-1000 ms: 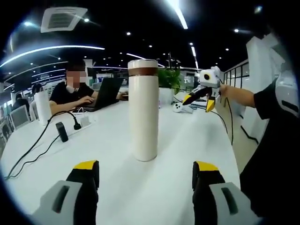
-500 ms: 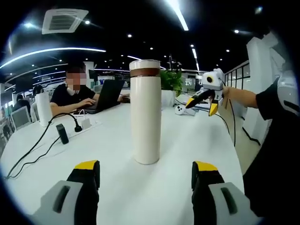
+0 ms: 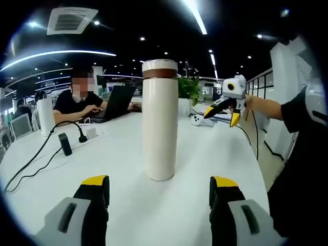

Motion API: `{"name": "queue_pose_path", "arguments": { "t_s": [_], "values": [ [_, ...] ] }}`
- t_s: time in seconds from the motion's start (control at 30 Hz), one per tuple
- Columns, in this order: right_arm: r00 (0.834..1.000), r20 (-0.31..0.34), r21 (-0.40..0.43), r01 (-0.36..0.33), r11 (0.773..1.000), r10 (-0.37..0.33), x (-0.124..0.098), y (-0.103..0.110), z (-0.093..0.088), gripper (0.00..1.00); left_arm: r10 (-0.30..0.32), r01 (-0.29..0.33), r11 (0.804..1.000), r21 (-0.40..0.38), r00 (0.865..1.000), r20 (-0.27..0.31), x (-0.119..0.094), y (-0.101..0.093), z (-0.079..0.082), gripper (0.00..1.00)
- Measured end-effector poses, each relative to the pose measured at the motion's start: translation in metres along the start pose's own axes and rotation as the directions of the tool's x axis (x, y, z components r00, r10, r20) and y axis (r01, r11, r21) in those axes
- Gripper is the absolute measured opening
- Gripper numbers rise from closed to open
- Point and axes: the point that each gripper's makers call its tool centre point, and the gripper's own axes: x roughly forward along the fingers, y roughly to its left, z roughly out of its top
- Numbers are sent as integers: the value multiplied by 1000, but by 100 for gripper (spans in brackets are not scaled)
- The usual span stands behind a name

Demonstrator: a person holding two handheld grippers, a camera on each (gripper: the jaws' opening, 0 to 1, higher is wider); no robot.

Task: Grasp the water cup twist off the cup lid place the cup lid on the table

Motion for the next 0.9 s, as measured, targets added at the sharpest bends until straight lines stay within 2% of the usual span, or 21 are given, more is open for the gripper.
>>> {"name": "queue_pose_path", "arguments": {
  "t_s": [0.47, 0.9],
  "values": [
    [1000, 1, 13, 2, 1000, -2, 1, -3, -7, 57, -11, 11, 1000, -22, 1000, 3, 16, 2, -4, 79],
    [1000, 12, 43, 8, 999, -9, -2, -10, -14, 56, -41, 42, 999, -34, 999, 13, 30, -5, 1, 79]
  ]
}}
